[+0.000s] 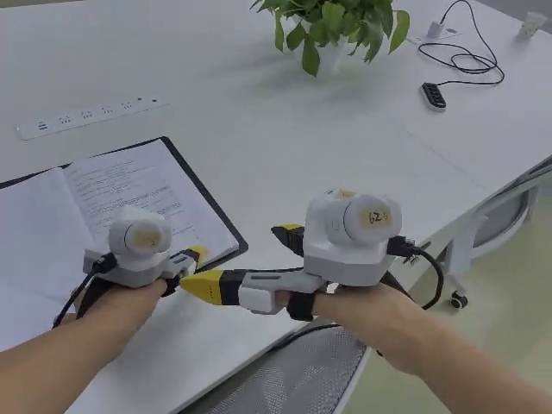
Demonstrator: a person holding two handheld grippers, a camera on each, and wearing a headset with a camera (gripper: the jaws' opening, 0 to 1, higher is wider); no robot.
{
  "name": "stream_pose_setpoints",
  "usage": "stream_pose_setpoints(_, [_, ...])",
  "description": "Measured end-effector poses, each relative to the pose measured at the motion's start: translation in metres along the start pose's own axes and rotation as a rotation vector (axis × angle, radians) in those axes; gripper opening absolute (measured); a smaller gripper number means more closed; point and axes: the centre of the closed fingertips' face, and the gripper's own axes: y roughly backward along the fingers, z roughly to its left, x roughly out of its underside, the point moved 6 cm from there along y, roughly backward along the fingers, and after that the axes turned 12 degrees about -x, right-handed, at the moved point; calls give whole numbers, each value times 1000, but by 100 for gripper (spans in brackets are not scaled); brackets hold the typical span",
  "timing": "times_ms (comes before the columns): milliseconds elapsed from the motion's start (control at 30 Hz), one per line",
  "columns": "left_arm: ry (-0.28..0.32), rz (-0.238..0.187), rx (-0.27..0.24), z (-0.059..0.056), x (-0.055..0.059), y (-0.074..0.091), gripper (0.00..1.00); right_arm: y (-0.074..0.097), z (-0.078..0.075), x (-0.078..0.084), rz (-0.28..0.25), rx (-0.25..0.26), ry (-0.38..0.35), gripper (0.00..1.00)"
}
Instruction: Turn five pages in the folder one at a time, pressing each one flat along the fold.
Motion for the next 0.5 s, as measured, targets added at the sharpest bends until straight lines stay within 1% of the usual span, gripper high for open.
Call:
stream_pose_setpoints(200, [10, -44, -7, 1, 4, 1, 56, -1, -1, 3, 6, 1, -9, 97])
stream_pose_setpoints(500, [45, -75, -19, 0, 6, 1, 54, -2, -1, 4, 12, 1, -13, 97])
